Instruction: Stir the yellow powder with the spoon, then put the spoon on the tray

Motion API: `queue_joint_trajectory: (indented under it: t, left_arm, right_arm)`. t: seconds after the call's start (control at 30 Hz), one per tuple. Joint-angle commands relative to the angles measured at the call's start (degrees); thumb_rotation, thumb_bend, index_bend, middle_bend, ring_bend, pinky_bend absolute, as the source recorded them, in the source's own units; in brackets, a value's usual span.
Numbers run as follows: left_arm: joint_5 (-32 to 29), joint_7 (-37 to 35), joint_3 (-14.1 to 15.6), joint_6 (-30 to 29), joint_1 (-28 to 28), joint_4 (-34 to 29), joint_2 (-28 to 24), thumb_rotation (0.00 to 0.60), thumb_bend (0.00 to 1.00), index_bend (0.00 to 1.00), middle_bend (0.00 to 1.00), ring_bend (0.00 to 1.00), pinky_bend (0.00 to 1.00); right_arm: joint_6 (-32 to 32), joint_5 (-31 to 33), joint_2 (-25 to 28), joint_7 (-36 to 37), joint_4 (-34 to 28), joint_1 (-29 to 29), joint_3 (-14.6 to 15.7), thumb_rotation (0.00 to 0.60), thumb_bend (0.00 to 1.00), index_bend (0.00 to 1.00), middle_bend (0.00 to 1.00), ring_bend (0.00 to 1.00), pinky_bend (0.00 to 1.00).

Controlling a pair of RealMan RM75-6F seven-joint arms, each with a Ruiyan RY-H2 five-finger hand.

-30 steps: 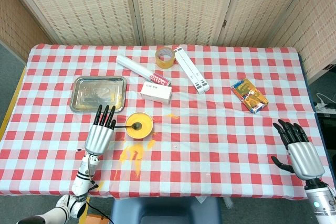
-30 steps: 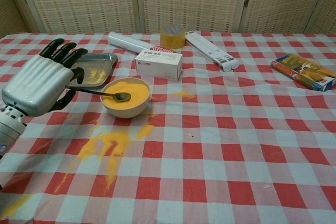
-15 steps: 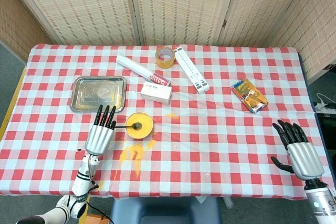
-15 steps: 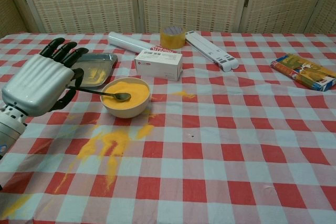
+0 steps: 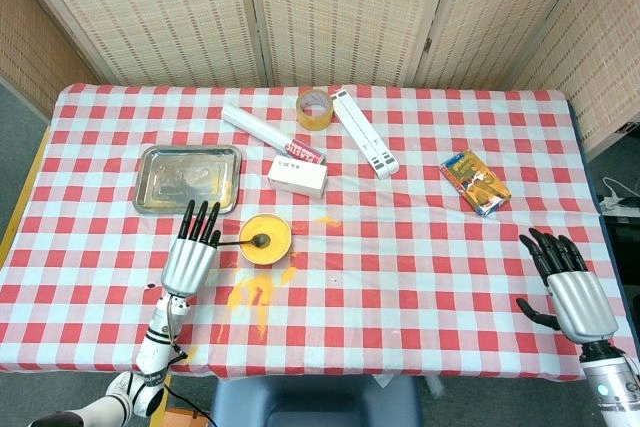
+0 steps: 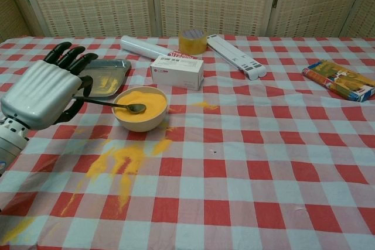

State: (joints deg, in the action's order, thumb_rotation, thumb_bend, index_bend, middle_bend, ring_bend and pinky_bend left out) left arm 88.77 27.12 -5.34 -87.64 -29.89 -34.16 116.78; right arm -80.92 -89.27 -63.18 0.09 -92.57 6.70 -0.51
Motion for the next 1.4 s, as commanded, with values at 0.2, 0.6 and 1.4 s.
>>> queue_joint_trajectory:
  t: [0.2, 0.6, 1.4]
  left_arm:
    - [0.0, -0.1, 0.2, 0.2, 0.4, -0.1, 0.0, 0.600, 0.46, 0.44, 0.08, 0.00, 0.00]
    - [0.2, -0.5, 0.5, 0.0, 0.9, -0.7, -0.1, 0.600, 0.46, 0.45, 0.08, 0.00, 0.00]
    - [1.4, -0.1, 0.8, -1.3, 1.4, -3.1, -1.0, 0.600, 0.46, 0.59, 0.10, 0.00, 0.00]
  right_arm:
    - [0.1, 0.0, 0.0, 0.0, 0.0, 0.0, 0.0, 0.600, 0.18, 0.00, 0.00, 0.00, 0.00]
    - [0.3, 0.1, 0.0, 0.1, 0.0, 0.1, 0.0, 0.600, 0.18, 0.00, 0.00, 0.00, 0.00]
    - [0.0, -0.2, 0.1, 0.1, -0.1, 0.0, 0.1, 0.600, 0.18, 0.00, 0.00, 0.00, 0.00]
